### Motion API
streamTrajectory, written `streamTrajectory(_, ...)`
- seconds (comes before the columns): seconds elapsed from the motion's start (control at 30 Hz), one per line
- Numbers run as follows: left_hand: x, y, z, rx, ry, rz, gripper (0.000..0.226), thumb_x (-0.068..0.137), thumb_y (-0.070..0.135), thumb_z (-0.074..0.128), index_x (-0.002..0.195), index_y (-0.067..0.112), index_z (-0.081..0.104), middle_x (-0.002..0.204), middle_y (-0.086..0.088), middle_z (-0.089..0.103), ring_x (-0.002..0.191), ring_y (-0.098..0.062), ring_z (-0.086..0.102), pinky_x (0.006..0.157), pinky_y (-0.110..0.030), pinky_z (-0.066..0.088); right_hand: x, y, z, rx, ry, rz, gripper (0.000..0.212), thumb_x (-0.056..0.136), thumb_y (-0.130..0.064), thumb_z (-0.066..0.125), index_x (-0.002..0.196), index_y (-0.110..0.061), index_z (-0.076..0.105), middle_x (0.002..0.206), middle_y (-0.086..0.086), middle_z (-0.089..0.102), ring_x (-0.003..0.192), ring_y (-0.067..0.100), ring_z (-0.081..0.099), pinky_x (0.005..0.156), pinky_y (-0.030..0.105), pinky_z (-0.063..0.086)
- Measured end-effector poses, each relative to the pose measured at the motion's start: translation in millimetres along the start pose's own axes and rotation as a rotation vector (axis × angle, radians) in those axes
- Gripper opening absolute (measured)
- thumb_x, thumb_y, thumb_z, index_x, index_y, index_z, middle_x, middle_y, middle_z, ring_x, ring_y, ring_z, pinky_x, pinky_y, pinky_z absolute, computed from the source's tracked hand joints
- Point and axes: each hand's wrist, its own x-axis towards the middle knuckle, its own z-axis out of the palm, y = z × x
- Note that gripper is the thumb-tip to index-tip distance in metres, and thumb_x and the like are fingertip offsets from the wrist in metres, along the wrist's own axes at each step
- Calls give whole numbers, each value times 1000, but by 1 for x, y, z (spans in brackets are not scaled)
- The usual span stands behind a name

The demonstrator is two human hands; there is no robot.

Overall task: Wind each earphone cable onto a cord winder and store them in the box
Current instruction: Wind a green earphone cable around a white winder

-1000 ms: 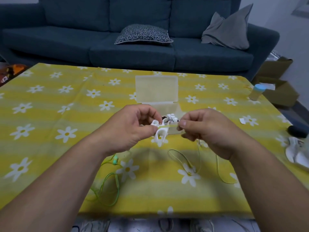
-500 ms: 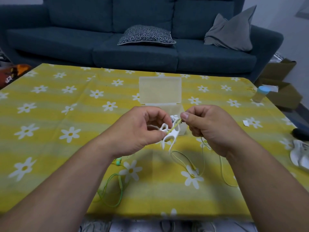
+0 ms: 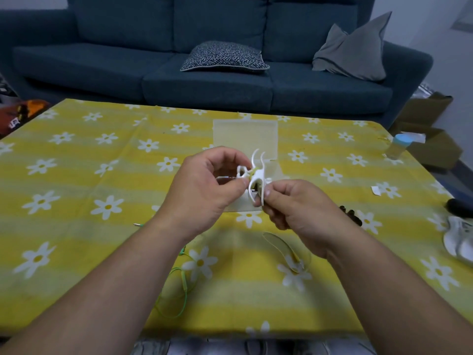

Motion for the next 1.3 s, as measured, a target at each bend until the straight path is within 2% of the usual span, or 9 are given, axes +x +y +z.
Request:
streamTrajectory(0.07,1,-2,1,45,79,31,20,83,-4,70,91,14,70,89,-12,69,80,-32,65,75,-41,54,-3,0,6,-12,-25,2,31,103,-15,47,79,-8,65,57,0,45,50,12,31,50,25,24)
streamTrajectory(0.17,2,-4,0,104,149,47,20,82,-2,71,90,16,70,81,5,67,71,-14,61,68,-28,52,-9,0,11,-2,-62,-13,32,104,-15,46,78,-8,65,56,0,44,48,9,32,48,20,26)
streamTrajectory(0.37,3,-5,0,363,202,109,21,79,5,74,89,23,71,82,15,69,79,-4,63,76,-15,48,-14,-6,3,-43,-118,-52,30,102,-13,49,80,-4,69,57,4,42,52,12,33,52,23,28)
streamTrajectory(0.5,3,-5,1,557,108,143,23,77,7,76,91,25,73,89,14,70,88,-4,63,80,-16,48,-15,-18,-6,15,-91,-133,27,99,-10,53,78,-5,70,53,2,40,53,15,29,51,29,22)
streamTrajectory(0.63,0,-2,9,533,-18,124,25,75,4,77,89,25,75,90,16,71,89,1,63,76,-6,44,-6,-23,-22,17,89,-198,27,96,-8,56,73,-4,69,51,2,39,50,14,29,48,27,22)
streamTrajectory(0.77,-5,4,13,439,-115,69,26,74,6,79,84,30,75,89,13,73,87,-3,65,79,-14,49,-2,-21,-37,-203,314,-237,29,93,-21,62,67,-9,67,50,-3,35,52,18,27,50,28,23)
streamTrajectory(0.97,-7,11,16,209,-154,-3,22,75,3,81,85,22,76,91,4,75,89,-11,70,87,-27,55,3,-16,-37,-215,376,-167,31,95,-24,62,67,-14,67,42,-14,38,43,5,29,48,24,27)
streamTrajectory(1.13,-8,10,17,48,-145,-42,24,76,-5,77,88,15,76,91,-5,75,84,-16,70,85,-36,58,6,-5,-28,-189,227,-30,38,93,-15,61,56,-20,68,53,-3,37,53,15,28,54,30,22)
streamTrajectory(1.3,-3,1,11,18,60,-47,23,77,-2,77,86,19,75,89,-1,75,80,-19,68,85,-44,56,3,5,-15,-208,-50,94,36,101,-26,52,74,-10,70,52,-5,40,52,14,28,51,28,22)
